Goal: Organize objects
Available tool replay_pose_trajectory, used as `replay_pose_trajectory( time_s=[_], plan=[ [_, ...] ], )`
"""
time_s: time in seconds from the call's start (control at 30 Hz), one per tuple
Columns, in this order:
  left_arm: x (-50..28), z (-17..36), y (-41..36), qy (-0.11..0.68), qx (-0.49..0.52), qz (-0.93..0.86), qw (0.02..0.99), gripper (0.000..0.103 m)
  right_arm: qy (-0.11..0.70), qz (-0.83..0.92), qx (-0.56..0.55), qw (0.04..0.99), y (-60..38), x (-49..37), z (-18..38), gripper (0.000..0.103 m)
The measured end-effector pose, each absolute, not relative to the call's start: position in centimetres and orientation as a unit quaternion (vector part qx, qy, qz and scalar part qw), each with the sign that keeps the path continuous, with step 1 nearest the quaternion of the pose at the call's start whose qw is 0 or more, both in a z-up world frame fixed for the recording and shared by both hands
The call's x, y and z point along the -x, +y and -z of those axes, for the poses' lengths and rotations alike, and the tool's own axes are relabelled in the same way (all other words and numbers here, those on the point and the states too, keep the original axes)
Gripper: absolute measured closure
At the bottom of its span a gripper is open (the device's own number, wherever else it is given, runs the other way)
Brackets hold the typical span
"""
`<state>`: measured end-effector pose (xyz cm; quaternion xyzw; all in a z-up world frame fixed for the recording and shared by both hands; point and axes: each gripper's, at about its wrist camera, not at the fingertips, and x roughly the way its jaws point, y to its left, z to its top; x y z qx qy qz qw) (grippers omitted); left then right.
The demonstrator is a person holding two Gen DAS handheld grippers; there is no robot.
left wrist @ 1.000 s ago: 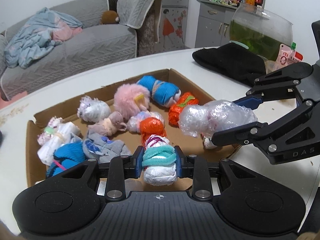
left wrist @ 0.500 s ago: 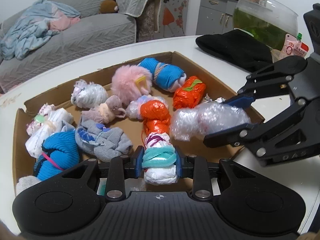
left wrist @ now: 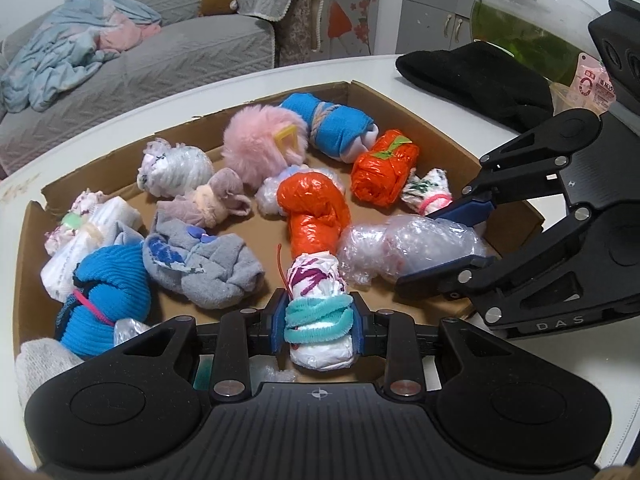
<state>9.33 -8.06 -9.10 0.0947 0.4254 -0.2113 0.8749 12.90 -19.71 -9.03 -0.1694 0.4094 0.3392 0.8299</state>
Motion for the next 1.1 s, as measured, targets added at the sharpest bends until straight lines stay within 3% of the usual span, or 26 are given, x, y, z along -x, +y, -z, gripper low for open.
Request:
replay_pose_trajectory(
  time_s=[0.43,0.57,0.67,0.73,0.8,0.83,1.1],
  plan=[
    [-8.6,8.7,-7.9,0.461,-0.093,0.210,0.857,0.066,0.435,-0.353,0.184,0.807,-19.5,-10.9,9.0,0.067],
    [-9.0,8.5,-8.0,0.473,-0.084,0.193,0.855,0.062,0.441,-0.339,0.183,0.811,-19.5,-10.3,8.7,0.067],
    [-9.4,7.9,-7.4,0.473,-0.072,0.176,0.861,0.054,0.445,-0.325,0.172,0.816,-20.0,-10.5,8.2,0.057],
    [-9.5,7.3,-7.1,0.467,-0.063,0.165,0.866,0.046,0.446,-0.318,0.163,0.821,-20.4,-10.5,7.7,0.045],
    [-9.3,6.6,-6.7,0.459,-0.051,0.156,0.873,0.023,0.447,-0.323,0.153,0.820,-20.7,-10.3,7.3,0.035],
    [-8.8,6.3,-6.9,0.454,-0.039,0.159,0.876,0.020,0.443,-0.322,0.154,0.823,-20.8,-10.0,7.0,0.030],
    [-7.1,3.9,-7.3,0.426,-0.032,0.152,0.891,0.009,0.429,-0.326,0.151,0.829,-20.4,-8.2,5.5,0.026]
  ],
)
